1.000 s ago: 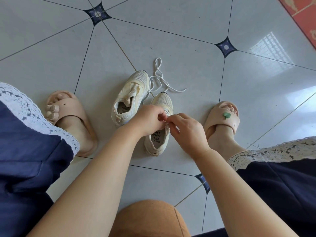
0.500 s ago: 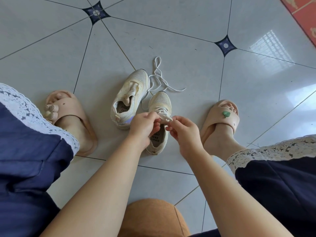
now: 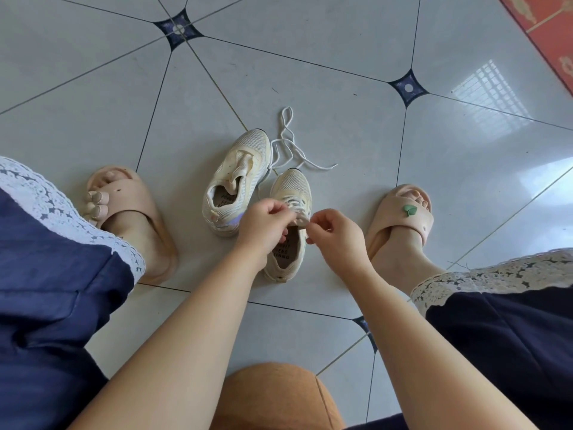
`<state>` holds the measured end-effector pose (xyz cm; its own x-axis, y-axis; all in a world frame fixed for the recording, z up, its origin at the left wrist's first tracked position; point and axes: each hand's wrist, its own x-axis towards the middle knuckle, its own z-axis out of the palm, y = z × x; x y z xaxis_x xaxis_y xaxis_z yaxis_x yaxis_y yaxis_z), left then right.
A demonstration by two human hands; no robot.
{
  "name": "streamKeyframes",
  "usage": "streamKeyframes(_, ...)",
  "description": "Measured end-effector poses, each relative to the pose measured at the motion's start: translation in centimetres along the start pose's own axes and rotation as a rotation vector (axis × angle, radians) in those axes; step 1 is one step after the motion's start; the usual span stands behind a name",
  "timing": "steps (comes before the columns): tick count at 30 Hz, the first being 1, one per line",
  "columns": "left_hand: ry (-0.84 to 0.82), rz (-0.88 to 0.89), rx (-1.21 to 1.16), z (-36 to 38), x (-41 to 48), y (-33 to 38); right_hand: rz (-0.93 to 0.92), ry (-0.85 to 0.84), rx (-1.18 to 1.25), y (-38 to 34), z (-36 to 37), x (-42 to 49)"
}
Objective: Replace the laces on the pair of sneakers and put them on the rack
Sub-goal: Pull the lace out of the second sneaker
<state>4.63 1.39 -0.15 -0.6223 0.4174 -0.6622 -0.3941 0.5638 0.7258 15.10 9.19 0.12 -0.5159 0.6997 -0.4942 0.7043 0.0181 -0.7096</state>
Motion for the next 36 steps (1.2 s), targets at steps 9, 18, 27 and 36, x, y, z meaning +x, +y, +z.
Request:
streamKeyframes(9, -0.010, 0.028, -0.191, 0.3, -0.9, 0.3, 0.110, -0.112, 0.434, -0.8, -0.5, 0.0)
streamKeyframes(18, 0.002, 0.330, -0.051, -0.7, -1.4, 2.1, -0.017, -0.315, 0.387, -2.2, -1.4, -0.1)
streamKeyframes(27, -0.092, 0.136, -0.383, -0.6, -1.1, 3.0, -0.076, -0.028, 0.038, -2.4, -2.8, 1.1)
streamKeyframes(36, 0.100, 0.205, -0.029, -0.9, 0.2, 1.4, 0.137, 0.073, 0.687, -2.9, -4.9, 2.6)
